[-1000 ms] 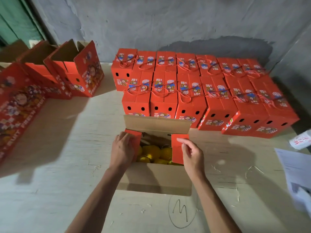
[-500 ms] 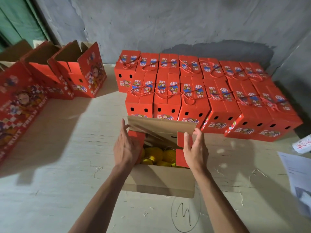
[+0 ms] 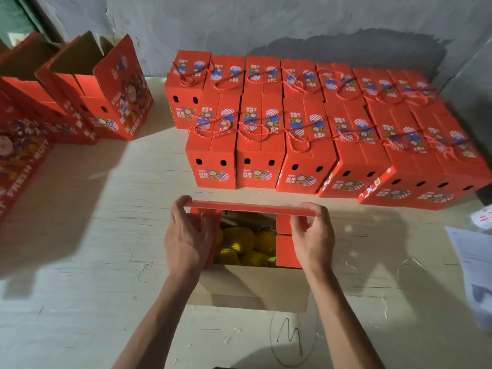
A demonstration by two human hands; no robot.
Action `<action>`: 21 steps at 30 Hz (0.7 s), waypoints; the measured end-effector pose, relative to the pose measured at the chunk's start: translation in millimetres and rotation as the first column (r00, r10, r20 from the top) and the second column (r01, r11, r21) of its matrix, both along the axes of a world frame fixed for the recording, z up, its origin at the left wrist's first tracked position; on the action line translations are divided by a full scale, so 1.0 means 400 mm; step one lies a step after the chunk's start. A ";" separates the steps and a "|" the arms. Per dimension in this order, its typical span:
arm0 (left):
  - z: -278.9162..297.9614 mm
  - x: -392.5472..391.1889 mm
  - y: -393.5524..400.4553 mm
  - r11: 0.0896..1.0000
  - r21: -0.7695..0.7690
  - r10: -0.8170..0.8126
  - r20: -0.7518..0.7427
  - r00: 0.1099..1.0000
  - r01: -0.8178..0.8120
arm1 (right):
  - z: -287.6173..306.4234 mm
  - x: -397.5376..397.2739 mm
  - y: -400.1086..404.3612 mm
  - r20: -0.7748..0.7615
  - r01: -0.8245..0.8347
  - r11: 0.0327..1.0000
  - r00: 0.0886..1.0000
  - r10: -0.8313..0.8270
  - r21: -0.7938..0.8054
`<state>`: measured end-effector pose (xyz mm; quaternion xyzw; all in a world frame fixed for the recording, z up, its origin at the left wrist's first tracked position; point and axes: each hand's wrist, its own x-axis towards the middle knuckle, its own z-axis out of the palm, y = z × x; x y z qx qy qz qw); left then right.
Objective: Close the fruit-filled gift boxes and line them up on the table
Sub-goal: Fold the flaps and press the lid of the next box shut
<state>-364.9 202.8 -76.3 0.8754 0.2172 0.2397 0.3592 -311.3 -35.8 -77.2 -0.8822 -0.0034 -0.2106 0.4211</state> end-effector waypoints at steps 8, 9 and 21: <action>-0.007 0.011 0.000 0.999 -0.032 0.012 0.009 1.000 -0.012 | -0.010 0.017 -0.002 -0.014 0.023 0.998 1.000 -0.024 -0.056; -0.009 0.011 0.002 0.999 -0.041 0.010 0.013 1.000 -0.010 | -0.009 0.016 0.002 -0.013 0.034 0.997 0.999 -0.035 -0.075; -0.011 -0.033 -0.033 0.948 0.142 -0.310 0.233 0.922 0.283 | -0.010 0.005 -0.017 -0.491 0.297 0.864 0.869 -0.068 0.407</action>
